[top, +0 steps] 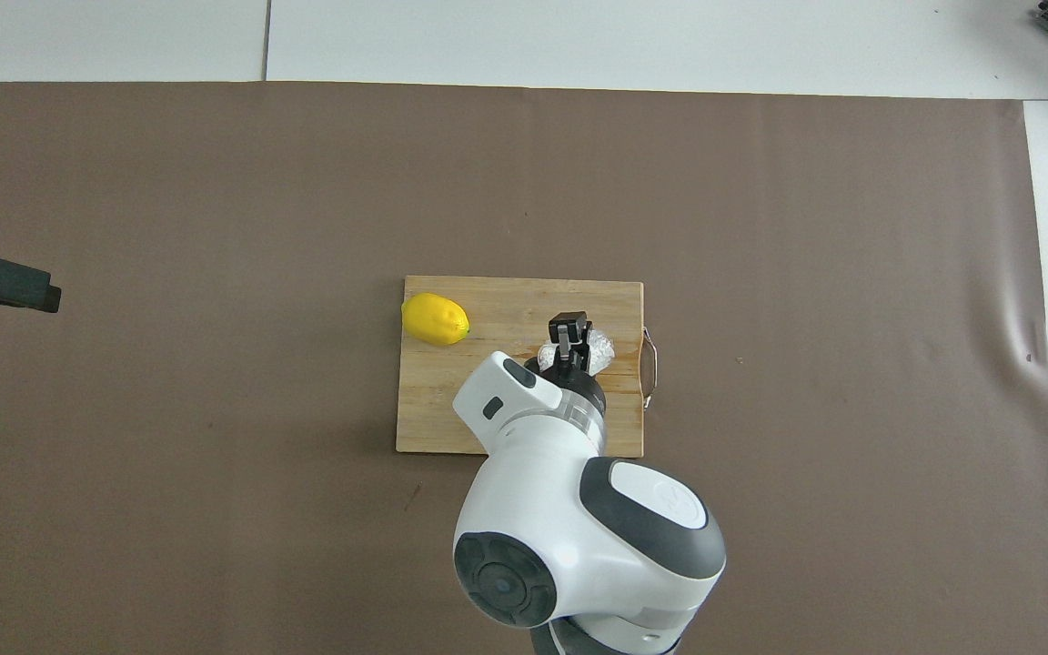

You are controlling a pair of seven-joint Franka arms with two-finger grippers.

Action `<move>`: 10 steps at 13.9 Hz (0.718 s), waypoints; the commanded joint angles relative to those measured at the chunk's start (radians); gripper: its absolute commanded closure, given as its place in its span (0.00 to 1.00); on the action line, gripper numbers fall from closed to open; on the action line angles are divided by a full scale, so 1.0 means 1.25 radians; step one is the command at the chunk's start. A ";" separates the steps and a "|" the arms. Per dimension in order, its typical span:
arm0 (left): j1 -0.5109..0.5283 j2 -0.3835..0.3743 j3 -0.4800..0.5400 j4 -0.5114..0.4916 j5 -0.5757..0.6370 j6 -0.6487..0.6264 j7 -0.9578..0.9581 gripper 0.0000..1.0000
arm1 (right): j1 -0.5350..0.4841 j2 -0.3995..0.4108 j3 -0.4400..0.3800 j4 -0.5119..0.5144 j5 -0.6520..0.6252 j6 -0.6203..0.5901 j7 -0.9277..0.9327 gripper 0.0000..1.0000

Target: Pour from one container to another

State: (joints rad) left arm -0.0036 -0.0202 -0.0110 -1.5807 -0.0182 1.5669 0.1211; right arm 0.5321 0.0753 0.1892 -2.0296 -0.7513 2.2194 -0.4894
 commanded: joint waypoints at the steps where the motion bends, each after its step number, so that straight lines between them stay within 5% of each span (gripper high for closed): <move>1: 0.008 -0.023 -0.005 -0.026 0.002 0.001 0.005 0.00 | -0.001 0.012 0.006 0.009 -0.030 -0.013 0.028 0.65; 10: 0.008 -0.023 -0.005 -0.026 0.002 0.001 0.005 0.00 | -0.004 0.017 0.006 0.010 -0.033 -0.010 0.034 0.65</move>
State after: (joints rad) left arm -0.0036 -0.0202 -0.0110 -1.5807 -0.0182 1.5669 0.1211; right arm 0.5321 0.0888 0.1891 -2.0296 -0.7530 2.2185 -0.4883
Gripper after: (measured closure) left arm 0.000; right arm 0.480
